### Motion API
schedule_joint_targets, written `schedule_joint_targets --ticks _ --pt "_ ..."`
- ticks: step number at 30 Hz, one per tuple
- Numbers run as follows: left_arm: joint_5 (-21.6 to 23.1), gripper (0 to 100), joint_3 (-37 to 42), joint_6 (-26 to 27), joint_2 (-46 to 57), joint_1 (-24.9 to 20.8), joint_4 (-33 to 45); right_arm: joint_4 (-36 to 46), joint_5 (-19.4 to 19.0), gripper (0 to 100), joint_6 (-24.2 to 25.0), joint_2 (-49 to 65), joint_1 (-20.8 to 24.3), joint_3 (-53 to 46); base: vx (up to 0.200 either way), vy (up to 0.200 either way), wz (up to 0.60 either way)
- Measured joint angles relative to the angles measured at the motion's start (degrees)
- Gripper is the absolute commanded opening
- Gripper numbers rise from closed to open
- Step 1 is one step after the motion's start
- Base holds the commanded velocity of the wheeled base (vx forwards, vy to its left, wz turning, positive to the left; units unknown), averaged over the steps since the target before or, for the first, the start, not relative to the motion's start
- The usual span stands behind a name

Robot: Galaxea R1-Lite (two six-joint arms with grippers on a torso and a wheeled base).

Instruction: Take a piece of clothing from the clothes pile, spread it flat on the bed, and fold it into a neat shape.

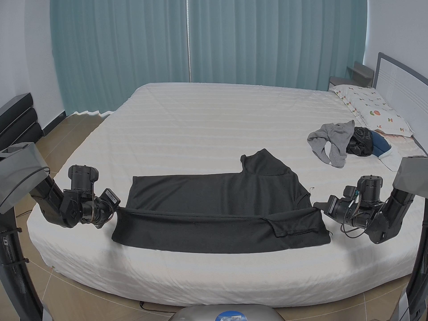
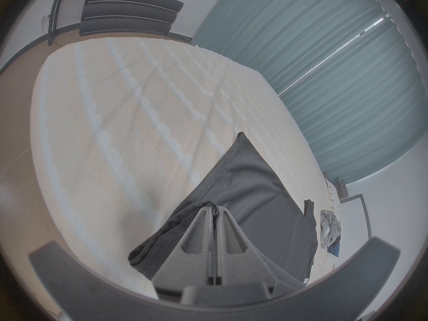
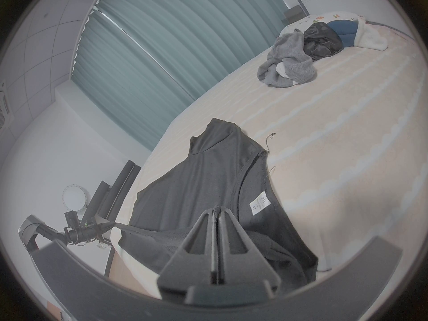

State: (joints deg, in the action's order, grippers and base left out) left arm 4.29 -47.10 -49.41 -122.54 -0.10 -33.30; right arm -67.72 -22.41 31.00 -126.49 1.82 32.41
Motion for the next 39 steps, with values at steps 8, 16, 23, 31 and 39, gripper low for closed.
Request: schedule_joint_targets --ticks 8,16,23,31,39 --pt "0.1 0 6.7 2.7 6.1 0.3 1.1 -9.7 -0.7 0 0.0 5.7 -0.4 -12.2 0.0 0.0 0.0" --pt "0.4 0 12.3 5.3 12.3 0.3 1.5 -19.1 -2.1 0 0.0 9.3 -1.2 -23.4 0.0 0.0 0.0" --pt "0.5 0 16.9 7.3 16.4 0.2 1.5 -21.2 -2.9 0 -0.3 10.3 -1.8 -29.5 0.0 0.0 0.0" --pt "0.5 0 19.4 7.8 18.2 -0.3 1.6 -21.3 -2.7 0 -0.7 10.8 -1.8 -31.3 0.0 0.0 0.0" --pt "0.6 0 19.1 10.4 17.6 -0.6 1.6 -21.2 -2.4 0 -2.2 9.1 -1.8 -31.3 0.0 0.0 0.0"
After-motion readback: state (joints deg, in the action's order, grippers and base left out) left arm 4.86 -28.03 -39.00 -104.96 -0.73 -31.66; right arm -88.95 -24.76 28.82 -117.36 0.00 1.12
